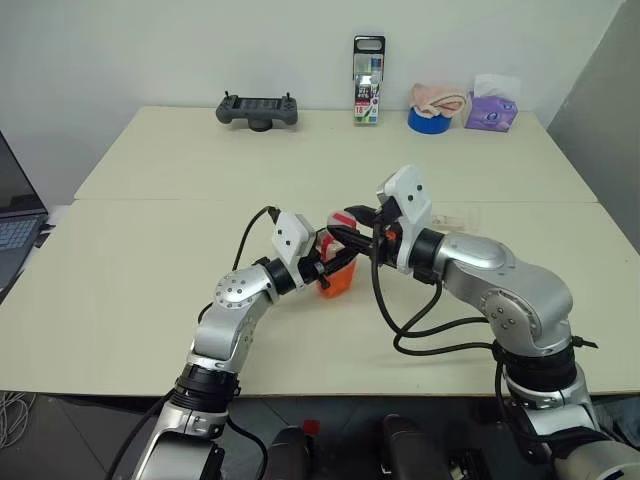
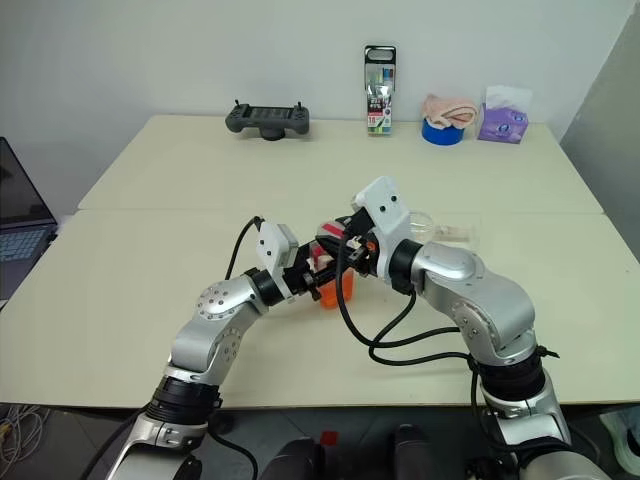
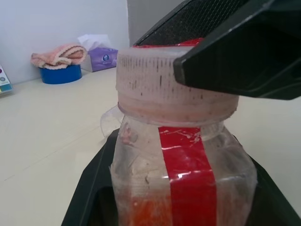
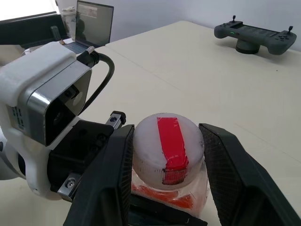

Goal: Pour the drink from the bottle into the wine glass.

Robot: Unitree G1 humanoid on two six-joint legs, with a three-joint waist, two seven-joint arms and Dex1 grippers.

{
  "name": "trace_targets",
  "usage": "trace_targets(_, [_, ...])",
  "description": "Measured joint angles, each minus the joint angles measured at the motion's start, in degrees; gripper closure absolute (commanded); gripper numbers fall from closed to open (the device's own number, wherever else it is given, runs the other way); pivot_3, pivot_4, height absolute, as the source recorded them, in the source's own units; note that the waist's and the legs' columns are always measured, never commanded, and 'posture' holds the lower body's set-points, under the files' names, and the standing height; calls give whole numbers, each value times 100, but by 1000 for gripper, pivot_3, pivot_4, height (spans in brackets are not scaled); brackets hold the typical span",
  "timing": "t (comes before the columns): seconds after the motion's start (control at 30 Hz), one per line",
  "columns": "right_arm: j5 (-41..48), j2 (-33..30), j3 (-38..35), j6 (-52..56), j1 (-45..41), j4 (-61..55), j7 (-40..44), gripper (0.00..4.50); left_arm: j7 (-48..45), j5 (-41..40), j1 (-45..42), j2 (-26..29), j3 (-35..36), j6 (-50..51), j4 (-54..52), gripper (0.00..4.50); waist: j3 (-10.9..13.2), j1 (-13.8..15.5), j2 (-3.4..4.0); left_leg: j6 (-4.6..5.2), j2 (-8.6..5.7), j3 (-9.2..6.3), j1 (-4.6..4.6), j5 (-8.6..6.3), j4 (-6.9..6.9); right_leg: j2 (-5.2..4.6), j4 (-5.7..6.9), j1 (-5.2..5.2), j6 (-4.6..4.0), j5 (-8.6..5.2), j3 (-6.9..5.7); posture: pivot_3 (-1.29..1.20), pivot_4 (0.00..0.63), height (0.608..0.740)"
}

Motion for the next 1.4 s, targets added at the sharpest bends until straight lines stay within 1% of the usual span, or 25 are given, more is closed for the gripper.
trace_targets(0.03, [68, -134, 7, -75, -11, 43, 249, 2689, -69, -12, -11, 22, -10, 19, -5, 2616, 0, -1, 0, 0, -2, 1, -1, 0, 0, 0, -2, 0, 0, 0, 0, 0, 150, 740])
trace_targets(0.07, [437, -563, -179, -30, -18, 95, 861, 2689, -307, -77, -15, 84, -97, 101, -123, 2626, 3, 8, 1, 1, -3, 1, -7, 0, 1, -1, -9, 1, 0, 0, -1, 0, 150, 740])
trace_targets(0.13, [970, -1228, -462, 62, -81, 144, 1890, 2689, -680, -289, -14, 149, -280, 231, -403, 2631, 11, 49, 5, 5, -8, -5, -15, -3, 4, -5, -26, 7, 0, 0, -8, 0, 150, 740])
trace_targets(0.17, [1135, -1533, -523, 13, -280, 302, 2530, 2689, -862, -475, -23, 158, -329, 360, -592, 2631, 12, 44, 6, 9, -8, 4, -15, -5, 4, -7, -31, 6, 1, 1, -1, 0, 150, 740])
trace_targets(0.2, [1121, -1736, -459, -169, -603, 577, 3122, 2689, -973, -684, -118, 198, -328, 526, -701, 2634, 13, 14, 6, 12, -8, 8, -12, -7, 4, -6, -29, 8, 2, 1, 1, 0, 150, 740])
trace_targets(0.3, [878, -2076, -132, -952, -1270, 1291, 4540, 2689, -1194, -1127, -415, 514, -292, 1106, -1120, 2655, 12, -94, 9, 14, 12, 13, 11, -8, -9, 11, -20, 9, 24, -14, 0, 0, 150, 740])
trace_targets(0.33, [828, -2141, -53, -1136, -1363, 1402, 4859, 2689, -1262, -1199, -410, 566, -294, 1267, -1253, 2658, 12, -103, 9, 15, 18, 8, 13, -9, -9, 21, -16, 9, 24, -14, -1, 0, 150, 740])
trace_targets(0.4, [690, -2161, 78, -1466, -1416, 1641, 5319, 2689, -1324, -1290, -363, 635, -319, 1510, -1389, 2658, 12, -107, 9, 15, 33, 2, 10, -9, -8, 36, -13, 8, 23, -14, -4, 0, 150, 740])
trace_targets(0.47, [592, -2133, 170, -1658, -1415, 1815, 5513, 2689, -1324, -1286, -314, 650, -346, 1623, -1410, 2658, 15, -104, 11, 14, 32, 2, 3, -8, -2, 36, -6, 0, 22, -13, -2, 0, 150, 740])
trace_targets(0.53, [492, -2142, 239, -1756, -1504, 1968, 5666, 1973, -1303, -1231, -312, 621, -365, 1623, -1395, 2659, 16, -94, 11, 13, 26, 4, 3, -8, 3, 31, -6, 1, 3, -2, 3, 0, 150, 740])
trace_targets(0.57, [455, -2168, 263, -1757, -1535, 1983, 5722, 1723, -1281, -1228, -321, 572, -364, 1609, -1366, 2659, 16, -85, 11, 13, 24, 4, 3, -8, 4, 28, -7, 2, 3, -2, 3, 0, 150, 740])
trace_targets(0.67, [437, -2217, 268, -1750, -1551, 1994, 5768, 781, -1246, -1091, -373, 472, -364, 1467, -1181, 2663, 16, -39, 11, 12, 15, 5, 3, -7, 7, 18, -11, 4, 3, -2, 4, 0, 150, 740])
trace_targets(0.7, [421, -2228, 262, -1754, -1535, 1992, 5767, 361, -1228, -1025, -390, 420, -364, 1388, -1073, 2668, 16, -23, 11, 12, 14, 5, 2, -7, 7, 16, -12, 4, 3, -2, 4, 0, 150, 740])
trace_targets(0.73, [402, -2228, 254, -1760, -1513, 1984, 5760, 57, -1190, -981, -402, 369, -364, 1324, -1000, 2671, 16, -9, 11, 12, 13, 5, 0, -7, 7, 15, -14, 3, 2, -1, 4, 0, 150, 740])
trace_targets(0.77, [383, -2231, 226, -1785, -1462, 1952, 5720, 0, -1158, -918, -430, 308, -364, 1243, -901, 2676, 16, 6, 11, 12, 12, 5, -1, -7, 7, 12, -15, 3, -2, 1, 3, 0, 150, 740])
trace_targets(0.9, [246, -2215, 68, -1898, -1230, 1714, 5290, 0, -1137, -736, -558, 139, -370, 948, -576, 2677, 16, 27, 11, 11, 2, 6, -8, -7, 5, -2, -19, 1, -4, 3, 2, 0, 150, 740])
trace_targets(1.03, [400, -1962, -447, -1142, -636, 918, 3942, 0, -1024, -651, -742, 91, -256, 699, -257, 2680, 16, 37, 11, 10, 2, 6, -11, -7, 2, -5, -19, -3, -5, 4, 4, 0, 150, 740])
trace_targets(1.17, [598, -1453, -901, -209, -88, -157, 2378, 0, -1043, -573, -833, -24, -200, 346, 33, 2680, 16, 38, 11, 9, 2, 2, -12, -7, 3, -6, -17, -2, -5, 4, 2, 0, 150, 740])
trace_targets(1.33, [919, -445, -1371, 719, 207, -1129, 617, 0, -1066, -487, -977, -118, -208, 105, 271, 2680, 16, 31, 11, 9, 1, 4, -10, -6, 5, -4, -14, -1, -4, 3, 3, 0, 150, 740])
trace_targets(1.4, [930, 106, -1588, 1088, 248, -1485, -200, 0, -1095, -483, -976, -139, -206, 37, 351, 2680, 16, 28, 12, 9, 1, 4, -9, -6, 5, -2, -8, -3, -4, 3, 5, 0, 150, 740])
